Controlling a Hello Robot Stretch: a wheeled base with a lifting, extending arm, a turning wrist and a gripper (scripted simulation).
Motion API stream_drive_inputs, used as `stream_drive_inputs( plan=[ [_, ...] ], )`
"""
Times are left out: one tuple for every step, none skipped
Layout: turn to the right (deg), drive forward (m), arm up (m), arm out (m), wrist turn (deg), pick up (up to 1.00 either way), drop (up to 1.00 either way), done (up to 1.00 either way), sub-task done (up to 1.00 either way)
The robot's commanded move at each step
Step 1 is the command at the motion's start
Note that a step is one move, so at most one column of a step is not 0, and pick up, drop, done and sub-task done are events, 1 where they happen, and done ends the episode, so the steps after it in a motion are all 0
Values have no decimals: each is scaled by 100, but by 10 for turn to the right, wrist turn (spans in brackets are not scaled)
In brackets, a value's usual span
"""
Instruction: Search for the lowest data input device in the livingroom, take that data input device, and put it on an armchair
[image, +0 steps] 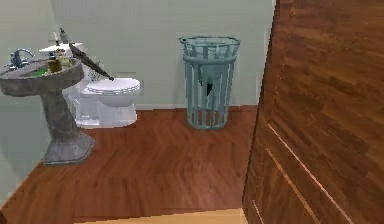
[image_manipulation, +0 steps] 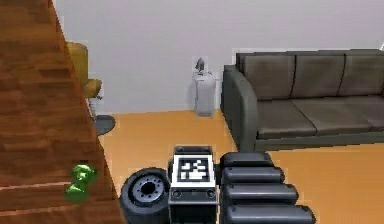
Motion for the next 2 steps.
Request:
stream_drive_inputs(
  plan=[
    [0, 100, 0, 0, 0, 0, 0, 0, 0],
    [60, 0, 0, 0, 0, 0, 0, 0, 0]
  ],
)
